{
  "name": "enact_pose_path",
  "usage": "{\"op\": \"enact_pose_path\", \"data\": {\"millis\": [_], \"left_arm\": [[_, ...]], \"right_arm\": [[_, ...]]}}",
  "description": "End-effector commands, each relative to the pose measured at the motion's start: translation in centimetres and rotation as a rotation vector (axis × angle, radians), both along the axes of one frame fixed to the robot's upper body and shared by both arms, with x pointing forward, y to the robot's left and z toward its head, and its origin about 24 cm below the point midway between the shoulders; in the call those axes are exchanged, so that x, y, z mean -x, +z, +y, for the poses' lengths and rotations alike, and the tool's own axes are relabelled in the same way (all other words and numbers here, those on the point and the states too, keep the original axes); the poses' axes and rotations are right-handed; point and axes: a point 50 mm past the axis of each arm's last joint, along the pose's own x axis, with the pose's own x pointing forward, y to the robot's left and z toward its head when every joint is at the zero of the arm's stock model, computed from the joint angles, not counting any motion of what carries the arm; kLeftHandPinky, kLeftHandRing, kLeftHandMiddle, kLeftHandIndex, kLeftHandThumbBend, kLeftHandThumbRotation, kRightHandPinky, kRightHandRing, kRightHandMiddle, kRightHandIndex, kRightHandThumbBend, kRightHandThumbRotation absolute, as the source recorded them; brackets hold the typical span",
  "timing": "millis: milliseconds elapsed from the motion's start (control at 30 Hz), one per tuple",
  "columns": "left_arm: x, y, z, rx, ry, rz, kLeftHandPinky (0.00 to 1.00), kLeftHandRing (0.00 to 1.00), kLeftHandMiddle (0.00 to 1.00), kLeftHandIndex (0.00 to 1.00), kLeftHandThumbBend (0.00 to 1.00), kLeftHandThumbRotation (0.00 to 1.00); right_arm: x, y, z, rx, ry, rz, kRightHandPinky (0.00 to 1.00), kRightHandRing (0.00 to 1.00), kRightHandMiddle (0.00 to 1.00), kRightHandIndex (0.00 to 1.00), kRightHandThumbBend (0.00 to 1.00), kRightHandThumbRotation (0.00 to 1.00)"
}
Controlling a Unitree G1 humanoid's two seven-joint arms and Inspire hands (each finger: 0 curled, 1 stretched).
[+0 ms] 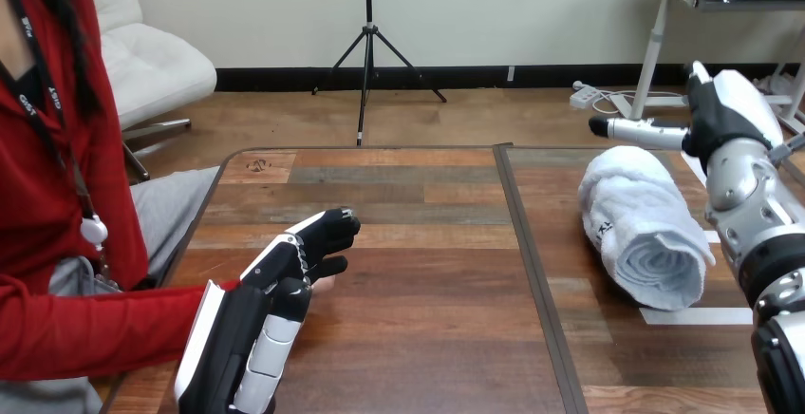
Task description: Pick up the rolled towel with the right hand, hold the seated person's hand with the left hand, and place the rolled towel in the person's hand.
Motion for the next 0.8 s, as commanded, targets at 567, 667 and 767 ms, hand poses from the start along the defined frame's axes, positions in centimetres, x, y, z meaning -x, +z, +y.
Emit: {"op": "enact_pose_path", "data": {"millis": [567, 667, 767], "left_arm": [[-0.8, 1.4, 0.1, 0.0, 0.005, -0.074, 0.76, 0.82, 0.8, 0.78, 0.8, 1.0], [-0.8, 1.4, 0.2, 0.006, 0.006, -0.071, 0.76, 0.82, 0.8, 0.78, 0.81, 1.0], [-0.8, 1.4, 0.2, 0.0, 0.008, -0.071, 0.76, 0.82, 0.8, 0.78, 0.81, 1.0]], "right_arm": [[0.9, -2.2, -0.1, 0.114, 0.032, 0.112, 1.0, 1.0, 1.0, 1.0, 1.0, 0.55], [1.1, -2.5, 0.0, 0.138, 0.038, 0.123, 1.0, 1.0, 1.0, 1.0, 1.0, 0.58], [1.1, -2.8, 0.3, 0.127, 0.047, 0.138, 1.0, 1.0, 1.0, 1.0, 1.0, 0.58]]}}
